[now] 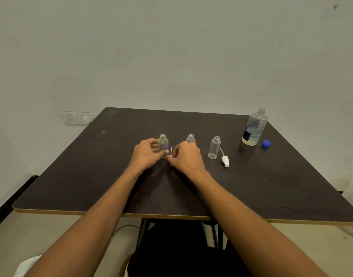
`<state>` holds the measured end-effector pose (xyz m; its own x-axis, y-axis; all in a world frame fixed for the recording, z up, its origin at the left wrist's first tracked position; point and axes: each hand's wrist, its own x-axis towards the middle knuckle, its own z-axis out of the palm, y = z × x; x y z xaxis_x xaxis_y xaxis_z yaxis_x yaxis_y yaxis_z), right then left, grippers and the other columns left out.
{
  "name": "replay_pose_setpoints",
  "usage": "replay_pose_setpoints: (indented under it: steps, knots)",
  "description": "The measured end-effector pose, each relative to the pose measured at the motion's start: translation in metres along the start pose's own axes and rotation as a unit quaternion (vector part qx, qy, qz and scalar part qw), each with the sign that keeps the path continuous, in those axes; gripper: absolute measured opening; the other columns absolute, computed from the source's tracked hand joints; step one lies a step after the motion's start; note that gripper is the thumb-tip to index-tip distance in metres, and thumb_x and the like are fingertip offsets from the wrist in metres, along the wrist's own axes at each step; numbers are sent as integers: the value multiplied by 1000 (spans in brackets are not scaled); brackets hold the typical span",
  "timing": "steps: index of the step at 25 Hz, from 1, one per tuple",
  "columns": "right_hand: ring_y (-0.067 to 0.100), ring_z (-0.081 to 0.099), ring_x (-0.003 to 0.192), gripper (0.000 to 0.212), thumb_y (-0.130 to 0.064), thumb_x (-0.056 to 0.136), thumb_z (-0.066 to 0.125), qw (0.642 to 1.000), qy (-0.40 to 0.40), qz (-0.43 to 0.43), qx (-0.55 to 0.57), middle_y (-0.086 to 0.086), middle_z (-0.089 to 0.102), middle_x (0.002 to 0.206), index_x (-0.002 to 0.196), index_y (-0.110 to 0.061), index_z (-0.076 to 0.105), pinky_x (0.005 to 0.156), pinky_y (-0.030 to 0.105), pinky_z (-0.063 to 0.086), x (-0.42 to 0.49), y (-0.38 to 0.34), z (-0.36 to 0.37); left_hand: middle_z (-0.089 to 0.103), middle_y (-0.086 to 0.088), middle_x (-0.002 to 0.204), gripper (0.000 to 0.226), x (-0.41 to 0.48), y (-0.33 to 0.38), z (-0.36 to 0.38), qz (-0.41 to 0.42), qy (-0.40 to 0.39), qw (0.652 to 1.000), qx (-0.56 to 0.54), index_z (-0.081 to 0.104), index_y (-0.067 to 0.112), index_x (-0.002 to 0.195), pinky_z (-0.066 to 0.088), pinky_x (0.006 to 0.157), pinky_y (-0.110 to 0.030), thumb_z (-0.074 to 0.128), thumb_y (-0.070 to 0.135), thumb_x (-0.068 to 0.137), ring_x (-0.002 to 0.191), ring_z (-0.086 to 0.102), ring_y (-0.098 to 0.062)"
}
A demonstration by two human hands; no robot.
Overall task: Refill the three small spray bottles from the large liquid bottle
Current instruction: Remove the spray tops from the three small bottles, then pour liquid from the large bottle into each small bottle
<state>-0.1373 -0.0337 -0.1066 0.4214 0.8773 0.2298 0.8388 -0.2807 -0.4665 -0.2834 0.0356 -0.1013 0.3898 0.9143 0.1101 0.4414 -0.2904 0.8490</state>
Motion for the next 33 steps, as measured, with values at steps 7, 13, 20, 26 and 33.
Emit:
replay_pose_setpoints:
  steps: [7,13,20,26,33]
  knots:
    - [2,67,71,34,-57,84,80,998,20,-28,44,-10,73,68,73,-24,79,75,27,60,-24,2,-44,60,-5,148,83,-18,4,-14,46,49,998,-5,45,16,154,53,107,-33,86,31,84,130,62,-18]
    - [-9,71,83,34,-61,86,75,980,84,-50,172,-20,77,87,97,-30,82,72,7,55,-76,41,-117,61,7,142,66,-68,41,-28,134,109,985,-5,53,24,148,47,96,-13,82,33,88,123,59,-3]
    - [-6,71,93,30,-65,84,70,957,161,-30,239,-25,77,92,99,-39,78,69,7,52,-131,94,-175,65,14,135,55,-116,84,10,174,49,982,-57,59,34,140,52,96,-13,79,37,89,119,64,-1]
    - [-6,72,92,30,-61,83,74,950,188,-6,251,-26,76,91,101,-38,79,71,0,48,-138,118,-182,69,15,128,52,-122,96,40,187,26,978,-94,63,30,138,55,100,-19,81,33,89,119,63,6]
    - [-9,70,92,32,-64,82,75,951,193,33,241,-27,75,92,101,-39,78,67,5,49,-132,137,-183,67,15,131,53,-111,102,72,181,0,980,-81,62,29,139,56,99,-21,80,35,90,122,64,0]
